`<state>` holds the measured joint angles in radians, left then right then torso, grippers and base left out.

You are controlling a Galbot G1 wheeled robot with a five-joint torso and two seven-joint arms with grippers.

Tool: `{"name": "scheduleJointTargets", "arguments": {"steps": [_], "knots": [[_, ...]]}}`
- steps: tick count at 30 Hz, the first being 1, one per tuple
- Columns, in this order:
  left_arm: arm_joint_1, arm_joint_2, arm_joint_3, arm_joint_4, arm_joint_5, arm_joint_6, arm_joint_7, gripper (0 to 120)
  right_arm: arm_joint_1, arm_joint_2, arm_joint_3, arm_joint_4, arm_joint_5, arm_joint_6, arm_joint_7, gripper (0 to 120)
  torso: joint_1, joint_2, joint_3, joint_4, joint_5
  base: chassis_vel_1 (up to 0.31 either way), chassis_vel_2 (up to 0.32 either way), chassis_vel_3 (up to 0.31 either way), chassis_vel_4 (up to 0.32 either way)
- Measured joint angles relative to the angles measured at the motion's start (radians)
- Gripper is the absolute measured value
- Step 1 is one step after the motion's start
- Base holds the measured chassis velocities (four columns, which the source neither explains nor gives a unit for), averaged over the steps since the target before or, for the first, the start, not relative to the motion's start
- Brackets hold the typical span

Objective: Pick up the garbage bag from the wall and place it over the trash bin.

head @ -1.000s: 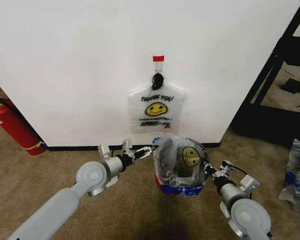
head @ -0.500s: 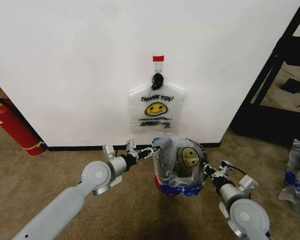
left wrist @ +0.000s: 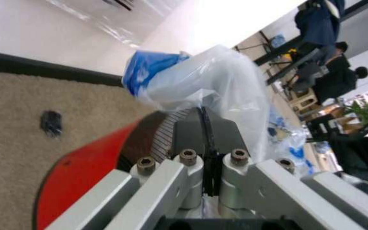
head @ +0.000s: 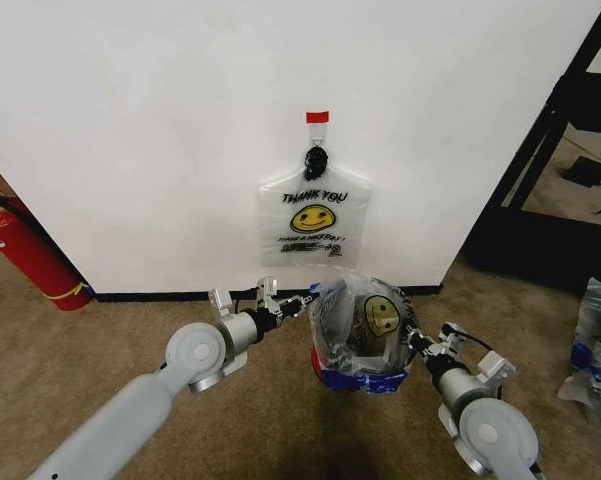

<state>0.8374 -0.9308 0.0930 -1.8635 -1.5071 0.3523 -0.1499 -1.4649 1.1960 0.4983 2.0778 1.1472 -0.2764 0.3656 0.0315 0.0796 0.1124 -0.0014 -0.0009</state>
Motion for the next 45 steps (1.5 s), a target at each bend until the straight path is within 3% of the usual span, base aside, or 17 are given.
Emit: {"name": "scheduleJointTargets", "arguments": {"steps": [13, 29, 34, 39, 40, 45], "knots": [[-0.02, 0.006, 0.022, 0.085, 0.068, -0.015, 0.006, 0, -0.028, -0.006, 0.012, 0.044, 0.038, -0.004, -0.004, 0, 0.0, 0.0, 0.0, -0.0001, 0.0001, 0.0, 0.0, 0.0, 0.0], [0.089, 0.043, 0.0, 0.016, 0.145, -0.007, 0.032, 0, -0.029, 0.003, 0.013, 0.056, 0.06, -0.002, 0.001, 0, 0.0, 0.0, 0.0, 0.0, -0.0001, 0.0, 0.0, 0.0, 0.0], [0.097, 0.062, -0.04, -0.003, 0.181, 0.0, 0.022, 22, -0.02, 0.007, 0.009, 0.043, 0.041, 0.002, 0.004, 0, 0.0, 0.0, 0.0, -0.0001, 0.0, 0.0, 0.0, 0.0, 0.0], [0.097, 0.094, -0.07, -0.028, 0.194, 0.006, 0.0, 34, -0.014, 0.009, 0.007, 0.028, 0.026, 0.006, 0.006, 0, 0.0, 0.0, 0.0, 0.0, -0.0001, 0.0, 0.0, 0.0, 0.0], [0.099, 0.115, -0.082, -0.043, 0.222, 0.012, -0.031, 43, -0.012, 0.011, 0.006, 0.019, 0.012, 0.01, 0.003, 0, 0.0, 0.0, 0.0, -0.0001, 0.0002, 0.0, 0.0, 0.0, 0.0], [0.098, 0.145, -0.095, -0.085, 0.316, 0.033, -0.116, 56, -0.01, 0.013, 0.004, 0.008, -0.011, 0.015, -0.006, 0, 0.0, 0.0, 0.0, 0.0001, -0.0001, 0.0, 0.0, 0.0, 0.0]]}}
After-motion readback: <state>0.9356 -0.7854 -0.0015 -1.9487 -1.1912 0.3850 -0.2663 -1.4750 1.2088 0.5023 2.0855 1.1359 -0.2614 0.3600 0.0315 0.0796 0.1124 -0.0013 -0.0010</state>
